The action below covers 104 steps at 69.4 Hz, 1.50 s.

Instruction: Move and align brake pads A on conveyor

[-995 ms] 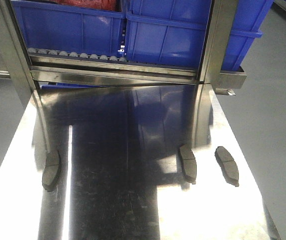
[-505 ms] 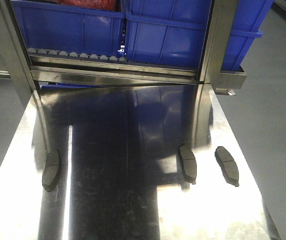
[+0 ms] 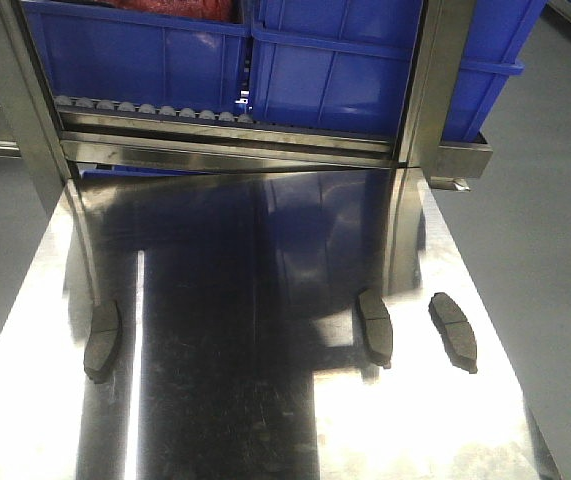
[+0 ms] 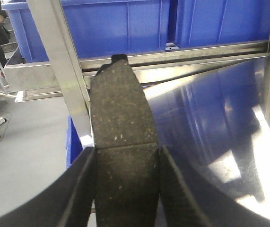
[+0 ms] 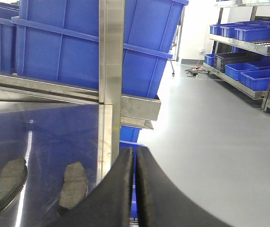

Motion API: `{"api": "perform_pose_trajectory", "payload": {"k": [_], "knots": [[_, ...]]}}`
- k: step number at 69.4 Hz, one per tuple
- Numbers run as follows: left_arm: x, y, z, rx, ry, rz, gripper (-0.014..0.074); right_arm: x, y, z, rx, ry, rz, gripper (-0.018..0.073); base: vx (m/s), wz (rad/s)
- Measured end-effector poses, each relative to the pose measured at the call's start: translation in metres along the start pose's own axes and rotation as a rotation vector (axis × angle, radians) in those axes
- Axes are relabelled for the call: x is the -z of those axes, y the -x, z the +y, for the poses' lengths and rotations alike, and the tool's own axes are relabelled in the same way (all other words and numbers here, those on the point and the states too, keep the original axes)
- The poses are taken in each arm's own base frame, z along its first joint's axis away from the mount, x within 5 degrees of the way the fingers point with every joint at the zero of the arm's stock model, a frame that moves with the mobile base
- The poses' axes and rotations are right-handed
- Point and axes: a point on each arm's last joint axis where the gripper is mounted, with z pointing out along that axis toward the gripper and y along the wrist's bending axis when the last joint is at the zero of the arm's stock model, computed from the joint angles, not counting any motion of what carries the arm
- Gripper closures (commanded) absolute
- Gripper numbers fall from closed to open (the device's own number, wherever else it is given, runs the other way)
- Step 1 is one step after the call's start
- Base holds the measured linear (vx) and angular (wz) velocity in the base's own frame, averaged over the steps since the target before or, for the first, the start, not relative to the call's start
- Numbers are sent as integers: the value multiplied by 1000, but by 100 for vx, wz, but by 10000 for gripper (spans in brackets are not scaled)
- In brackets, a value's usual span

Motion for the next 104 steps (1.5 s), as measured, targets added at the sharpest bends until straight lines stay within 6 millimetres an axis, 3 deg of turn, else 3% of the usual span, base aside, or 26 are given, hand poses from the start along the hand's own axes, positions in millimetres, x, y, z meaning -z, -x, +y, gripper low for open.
{"api": "perform_pose_trajectory", "payload": {"k": [44,50,57,64,71,80,85,91,104], "knots": [[0,0,0,0,0,0,413,1,4,0,0,-1,-20,561,0,0],[0,0,0,0,0,0,413,4,26,-2,-1,-5,-56,561,0,0],[0,0,0,0,0,0,413,5,70,-6,-2,-11,-77,561,0,0],[0,0,0,0,0,0,413,-4,112,-10,-2,-14,-21,561,0,0],[0,0,0,0,0,0,413,-22,143,-13,10,-14,64,561,0,0],[0,0,0,0,0,0,413,-46,157,-14,28,-10,163,542,0,0],[0,0,0,0,0,0,413,-54,158,-14,30,-8,187,494,0,0],[0,0,0,0,0,0,413,-56,156,-14,30,-8,204,372,0,0],[0,0,0,0,0,0,413,-56,155,-14,31,-7,213,-35,0,0]]}}
